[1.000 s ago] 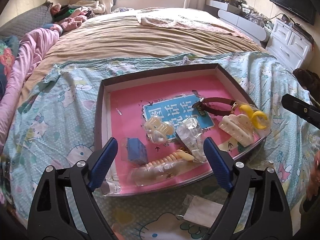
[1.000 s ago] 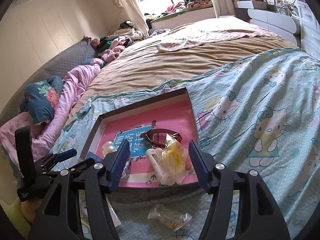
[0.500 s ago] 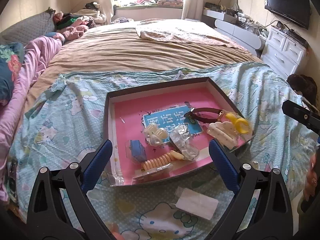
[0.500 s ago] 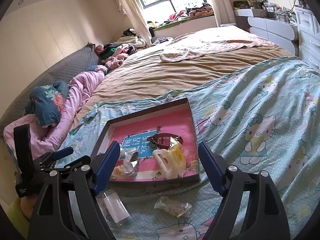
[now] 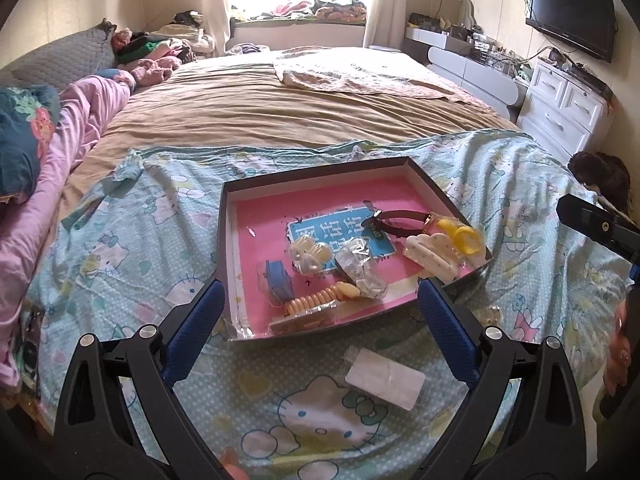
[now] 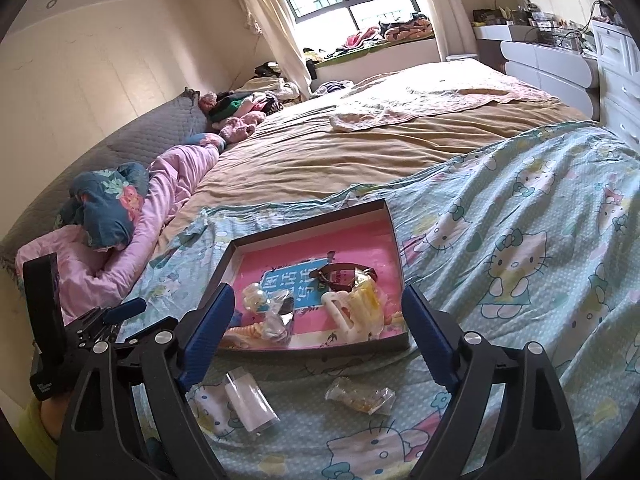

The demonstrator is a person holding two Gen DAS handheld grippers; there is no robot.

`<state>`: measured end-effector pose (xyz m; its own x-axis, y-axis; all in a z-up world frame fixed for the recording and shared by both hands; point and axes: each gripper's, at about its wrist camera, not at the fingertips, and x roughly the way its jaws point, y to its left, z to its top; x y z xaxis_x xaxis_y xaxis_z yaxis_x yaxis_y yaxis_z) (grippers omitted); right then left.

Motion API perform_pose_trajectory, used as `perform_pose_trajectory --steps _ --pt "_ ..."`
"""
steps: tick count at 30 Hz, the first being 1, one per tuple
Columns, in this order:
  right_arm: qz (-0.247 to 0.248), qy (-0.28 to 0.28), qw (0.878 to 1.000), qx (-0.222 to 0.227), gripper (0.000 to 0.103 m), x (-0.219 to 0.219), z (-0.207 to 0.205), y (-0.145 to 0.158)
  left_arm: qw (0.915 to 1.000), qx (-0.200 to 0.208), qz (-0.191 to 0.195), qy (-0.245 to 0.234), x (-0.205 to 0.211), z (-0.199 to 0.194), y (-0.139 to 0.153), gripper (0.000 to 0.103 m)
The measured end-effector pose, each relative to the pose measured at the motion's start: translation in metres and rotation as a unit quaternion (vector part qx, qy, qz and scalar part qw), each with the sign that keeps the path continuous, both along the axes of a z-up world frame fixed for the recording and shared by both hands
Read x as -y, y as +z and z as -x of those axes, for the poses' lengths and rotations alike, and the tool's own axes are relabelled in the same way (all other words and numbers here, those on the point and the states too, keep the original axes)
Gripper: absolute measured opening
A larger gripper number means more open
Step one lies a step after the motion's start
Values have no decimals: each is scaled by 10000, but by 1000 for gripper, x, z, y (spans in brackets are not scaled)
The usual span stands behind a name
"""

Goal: Organize jewelry
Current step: 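Withdraw both tools from the box back over the remaining items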

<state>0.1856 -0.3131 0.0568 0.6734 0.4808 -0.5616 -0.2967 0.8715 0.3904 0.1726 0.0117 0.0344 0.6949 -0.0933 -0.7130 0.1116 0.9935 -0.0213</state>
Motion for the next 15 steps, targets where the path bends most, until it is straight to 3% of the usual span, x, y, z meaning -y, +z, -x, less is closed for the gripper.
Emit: perform_pose_trajectory --steps 15 --pt "114 146 9996 -206 84 -8 17 -13 9998 -162 -104 -48 0 25 -18 90"
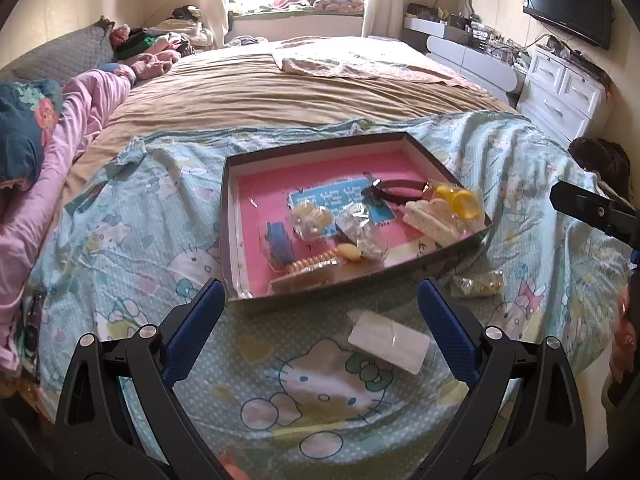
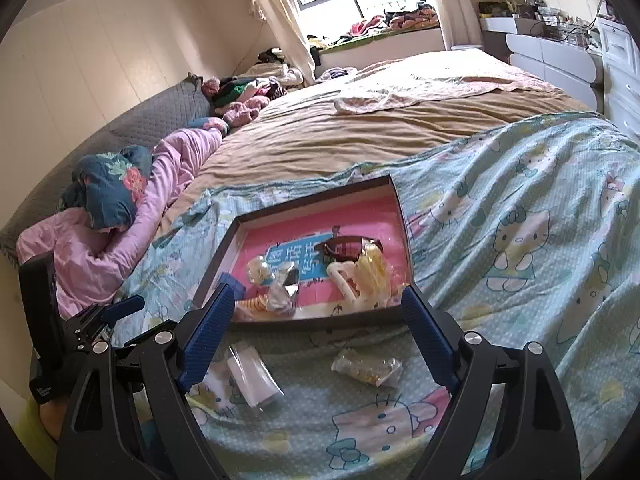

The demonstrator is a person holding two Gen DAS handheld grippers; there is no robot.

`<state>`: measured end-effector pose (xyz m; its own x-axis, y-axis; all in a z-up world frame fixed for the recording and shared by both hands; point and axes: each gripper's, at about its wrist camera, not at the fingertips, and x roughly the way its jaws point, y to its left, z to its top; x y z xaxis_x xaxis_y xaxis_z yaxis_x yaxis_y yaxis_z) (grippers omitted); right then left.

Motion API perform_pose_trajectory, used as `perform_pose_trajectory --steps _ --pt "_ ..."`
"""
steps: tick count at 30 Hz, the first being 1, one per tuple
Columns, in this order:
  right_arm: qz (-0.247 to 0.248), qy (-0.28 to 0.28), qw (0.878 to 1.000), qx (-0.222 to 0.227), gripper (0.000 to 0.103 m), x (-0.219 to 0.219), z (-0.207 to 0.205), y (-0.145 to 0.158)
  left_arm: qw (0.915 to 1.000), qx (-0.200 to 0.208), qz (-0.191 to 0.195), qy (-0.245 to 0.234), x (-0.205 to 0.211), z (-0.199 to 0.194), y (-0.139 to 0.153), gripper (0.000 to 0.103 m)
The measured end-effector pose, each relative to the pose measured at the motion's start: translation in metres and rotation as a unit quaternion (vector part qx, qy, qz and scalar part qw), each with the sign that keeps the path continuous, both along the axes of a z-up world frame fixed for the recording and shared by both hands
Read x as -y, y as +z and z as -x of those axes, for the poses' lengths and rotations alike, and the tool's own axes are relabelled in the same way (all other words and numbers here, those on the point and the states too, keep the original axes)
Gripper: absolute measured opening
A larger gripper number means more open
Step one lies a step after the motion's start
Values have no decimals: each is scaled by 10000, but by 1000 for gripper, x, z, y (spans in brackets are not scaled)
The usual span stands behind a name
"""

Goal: Organize jewelry
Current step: 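Withdraw both tools from the box back over the remaining items, then grasp the clear plastic package with the left tool while the right tool grasps the small brown-item bag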

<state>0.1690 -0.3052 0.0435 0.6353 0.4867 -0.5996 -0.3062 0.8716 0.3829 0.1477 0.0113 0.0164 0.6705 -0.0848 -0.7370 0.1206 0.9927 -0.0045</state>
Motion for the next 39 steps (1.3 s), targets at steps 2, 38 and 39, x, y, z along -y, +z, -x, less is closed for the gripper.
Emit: perform_pose_trajectory --steps 2,38,39 --pt "10 17 10000 -45 84 -1 1 -3 10000 -33 -19 -9 0 2 -4 90" --pt "587 -22 9892 -1341 73 -24 -22 -115 9892 -1026 -249 -1015 42 -7 -90 94" --pt "672 -38 9890 -1316 65 -26 -23 -117 9889 -1030 -244 -1041 43 -7 -91 94"
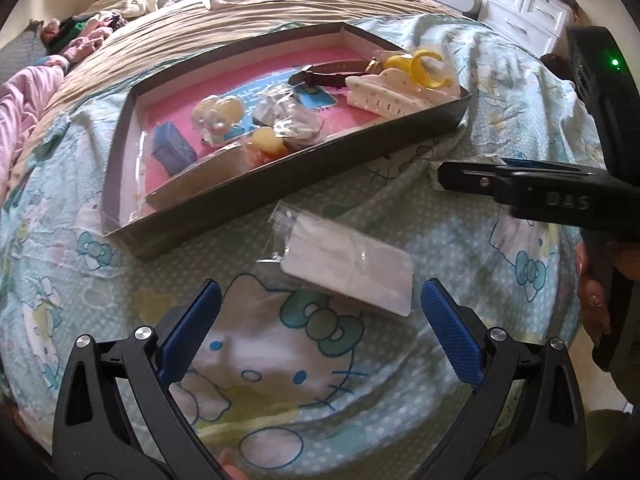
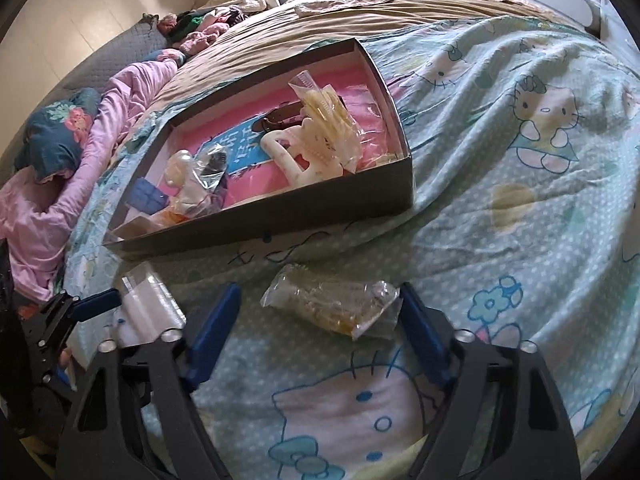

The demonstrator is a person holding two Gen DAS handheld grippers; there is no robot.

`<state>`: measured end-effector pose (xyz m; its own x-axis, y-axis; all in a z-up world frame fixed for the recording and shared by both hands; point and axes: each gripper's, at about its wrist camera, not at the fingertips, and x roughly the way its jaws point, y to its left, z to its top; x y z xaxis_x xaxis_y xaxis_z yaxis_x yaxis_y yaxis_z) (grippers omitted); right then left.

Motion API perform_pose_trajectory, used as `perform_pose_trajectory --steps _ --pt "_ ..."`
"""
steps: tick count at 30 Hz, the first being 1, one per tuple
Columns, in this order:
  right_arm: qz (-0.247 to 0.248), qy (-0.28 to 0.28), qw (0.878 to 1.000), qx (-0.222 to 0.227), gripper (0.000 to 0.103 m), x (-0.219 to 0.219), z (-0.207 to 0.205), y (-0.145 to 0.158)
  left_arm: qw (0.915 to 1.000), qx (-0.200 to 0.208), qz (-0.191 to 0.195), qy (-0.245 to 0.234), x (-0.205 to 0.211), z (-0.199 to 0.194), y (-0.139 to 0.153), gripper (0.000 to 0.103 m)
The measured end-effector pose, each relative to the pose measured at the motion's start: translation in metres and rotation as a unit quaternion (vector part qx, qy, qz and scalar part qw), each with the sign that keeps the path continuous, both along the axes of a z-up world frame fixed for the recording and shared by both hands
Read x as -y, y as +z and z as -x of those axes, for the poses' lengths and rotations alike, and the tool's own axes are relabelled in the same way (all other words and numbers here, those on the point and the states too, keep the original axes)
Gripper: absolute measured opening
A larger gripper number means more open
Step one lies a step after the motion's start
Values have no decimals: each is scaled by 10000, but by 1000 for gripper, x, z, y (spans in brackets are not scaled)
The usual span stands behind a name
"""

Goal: Organize jewelry
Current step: 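Grasp the clear plastic package with the left tool while the right tool grasps the small brown-item bag, then carry the clear package and small bag with both tools into the pink box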

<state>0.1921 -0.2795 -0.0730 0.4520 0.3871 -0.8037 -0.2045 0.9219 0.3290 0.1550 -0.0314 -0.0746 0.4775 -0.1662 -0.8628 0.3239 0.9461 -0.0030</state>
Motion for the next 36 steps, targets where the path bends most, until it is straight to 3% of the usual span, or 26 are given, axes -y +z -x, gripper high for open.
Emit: perform_pose_trajectory --steps 5,11,20,36 --pt "-10 70 10000 60 57 5 -1 -1 9996 -109 -165 -205 12 -5 -11 94" --pt "-206 24 9998 56 57 20 0 8 9991 36 -303 -284 22 -9 -13 94" --pt "-256 146 9991 310 57 25 6 36 9996 113 -84 -255 11 -10 -3 88" --pt "-492 656 9939 744 57 -14 8 81 9940 720 440 690 -60 -4 59 88"
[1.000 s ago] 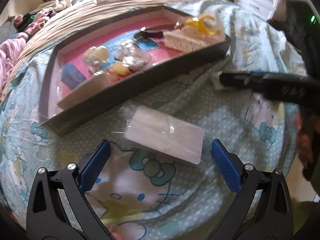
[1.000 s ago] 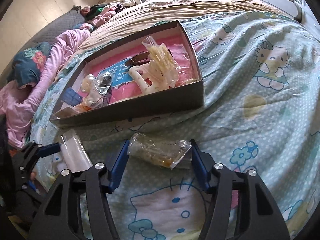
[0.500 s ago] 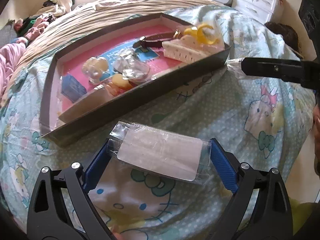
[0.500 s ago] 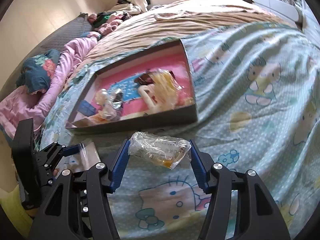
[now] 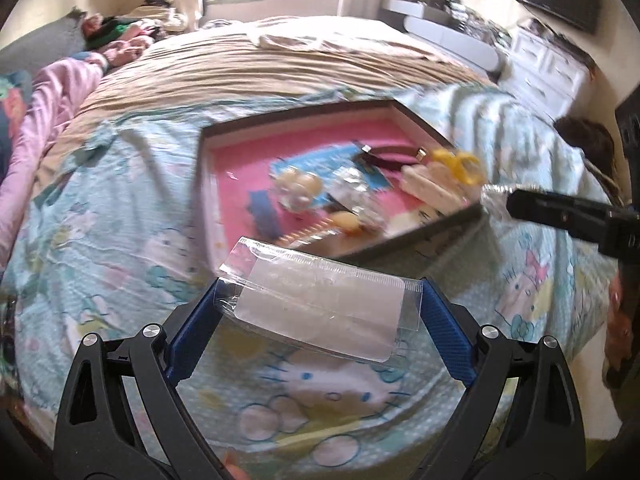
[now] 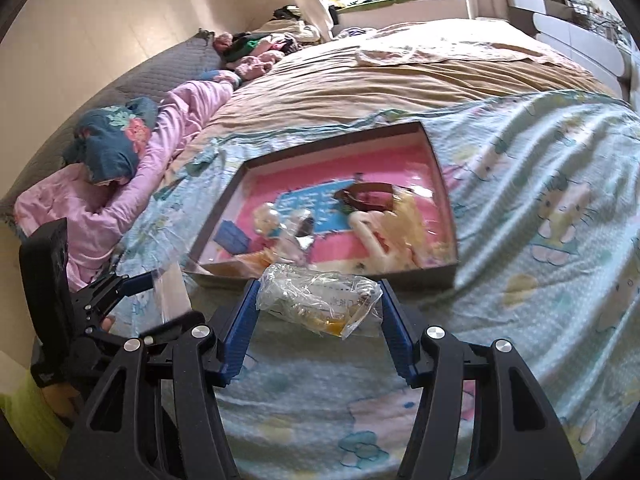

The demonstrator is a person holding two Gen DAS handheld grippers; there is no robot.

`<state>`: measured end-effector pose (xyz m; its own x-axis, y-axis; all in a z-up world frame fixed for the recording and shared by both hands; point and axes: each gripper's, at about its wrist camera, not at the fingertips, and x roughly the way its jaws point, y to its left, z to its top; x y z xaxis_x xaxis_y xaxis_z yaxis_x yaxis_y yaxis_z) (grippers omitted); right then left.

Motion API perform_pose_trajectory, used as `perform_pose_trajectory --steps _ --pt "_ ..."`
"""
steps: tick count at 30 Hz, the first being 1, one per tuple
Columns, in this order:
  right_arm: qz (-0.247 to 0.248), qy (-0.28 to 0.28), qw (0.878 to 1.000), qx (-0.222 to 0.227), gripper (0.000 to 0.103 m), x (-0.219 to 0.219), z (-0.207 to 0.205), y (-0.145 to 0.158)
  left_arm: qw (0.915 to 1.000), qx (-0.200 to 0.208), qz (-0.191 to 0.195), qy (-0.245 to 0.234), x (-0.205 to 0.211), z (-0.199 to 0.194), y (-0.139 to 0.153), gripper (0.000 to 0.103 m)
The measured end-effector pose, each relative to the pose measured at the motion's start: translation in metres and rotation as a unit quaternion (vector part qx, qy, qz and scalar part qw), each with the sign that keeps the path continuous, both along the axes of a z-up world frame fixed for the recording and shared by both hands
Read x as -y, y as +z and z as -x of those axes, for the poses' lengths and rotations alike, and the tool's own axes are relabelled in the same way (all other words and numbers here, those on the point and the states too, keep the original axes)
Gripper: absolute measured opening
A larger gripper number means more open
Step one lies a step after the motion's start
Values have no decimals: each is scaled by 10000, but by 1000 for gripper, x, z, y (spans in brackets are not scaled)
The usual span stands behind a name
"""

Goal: Organize jewelry
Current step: 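Carry the clear package and small bag with both tools into the pink box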

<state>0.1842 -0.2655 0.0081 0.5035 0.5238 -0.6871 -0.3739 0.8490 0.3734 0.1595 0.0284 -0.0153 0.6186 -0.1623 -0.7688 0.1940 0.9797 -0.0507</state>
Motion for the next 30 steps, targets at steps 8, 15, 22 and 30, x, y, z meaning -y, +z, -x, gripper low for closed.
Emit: perform_pose_trajectory --steps 8,15,22,30 --pt "-108 318 9994 114 57 -29 -6 10 9989 99 73 445 -29 -7 14 88" --pt "-116 427 9986 277 57 -42 -13 18 9977 169 123 643 -41 -11 20 88" --pt "-88 386 9984 411 57 -44 -27 23 9975 170 87 686 -39 -19 21 88" --pt "44 276 9985 462 57 -40 -45 19 9978 108 16 652 -31 -41 18 88"
